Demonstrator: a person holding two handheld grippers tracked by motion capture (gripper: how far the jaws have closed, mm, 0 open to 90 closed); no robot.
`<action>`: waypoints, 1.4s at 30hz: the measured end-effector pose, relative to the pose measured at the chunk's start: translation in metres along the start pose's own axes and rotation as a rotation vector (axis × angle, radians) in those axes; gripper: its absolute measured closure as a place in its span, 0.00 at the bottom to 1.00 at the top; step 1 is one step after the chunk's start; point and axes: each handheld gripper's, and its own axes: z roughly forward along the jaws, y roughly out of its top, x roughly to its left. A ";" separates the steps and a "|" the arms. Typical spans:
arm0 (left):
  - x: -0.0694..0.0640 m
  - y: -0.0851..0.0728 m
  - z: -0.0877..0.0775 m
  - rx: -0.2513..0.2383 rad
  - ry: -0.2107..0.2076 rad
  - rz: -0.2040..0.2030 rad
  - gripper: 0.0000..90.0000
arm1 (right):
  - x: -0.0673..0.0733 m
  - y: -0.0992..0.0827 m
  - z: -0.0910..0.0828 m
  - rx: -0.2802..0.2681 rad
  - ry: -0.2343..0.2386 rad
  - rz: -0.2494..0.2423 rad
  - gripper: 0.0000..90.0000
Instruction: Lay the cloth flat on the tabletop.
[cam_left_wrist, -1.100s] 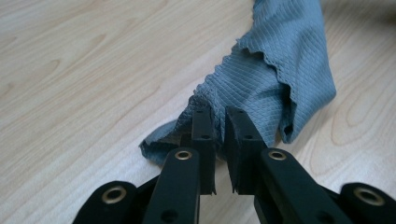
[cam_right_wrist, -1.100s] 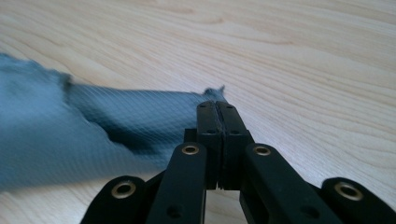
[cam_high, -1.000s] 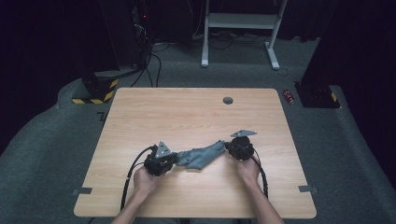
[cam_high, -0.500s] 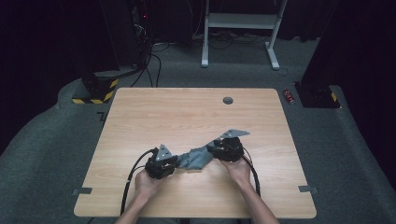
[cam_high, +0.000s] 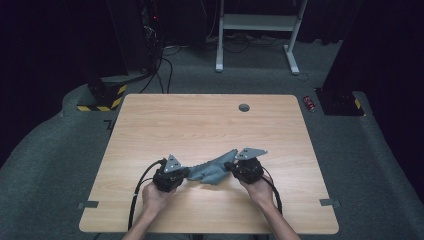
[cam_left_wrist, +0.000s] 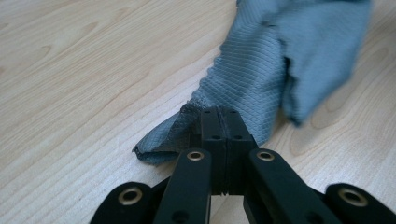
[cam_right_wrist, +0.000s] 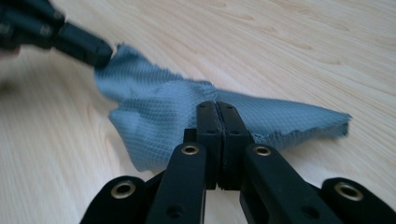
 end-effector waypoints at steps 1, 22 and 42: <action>0.001 -0.001 0.000 -0.005 -0.002 -0.012 1.00 | 0.001 -0.004 -0.003 0.001 -0.003 -0.009 0.99; -0.022 0.028 0.007 -0.018 -0.002 0.011 0.59 | -0.021 -0.027 -0.008 0.026 -0.142 0.087 0.71; -0.047 0.061 0.071 0.192 -0.055 0.043 0.96 | -0.042 -0.004 0.048 0.182 -0.217 0.109 0.99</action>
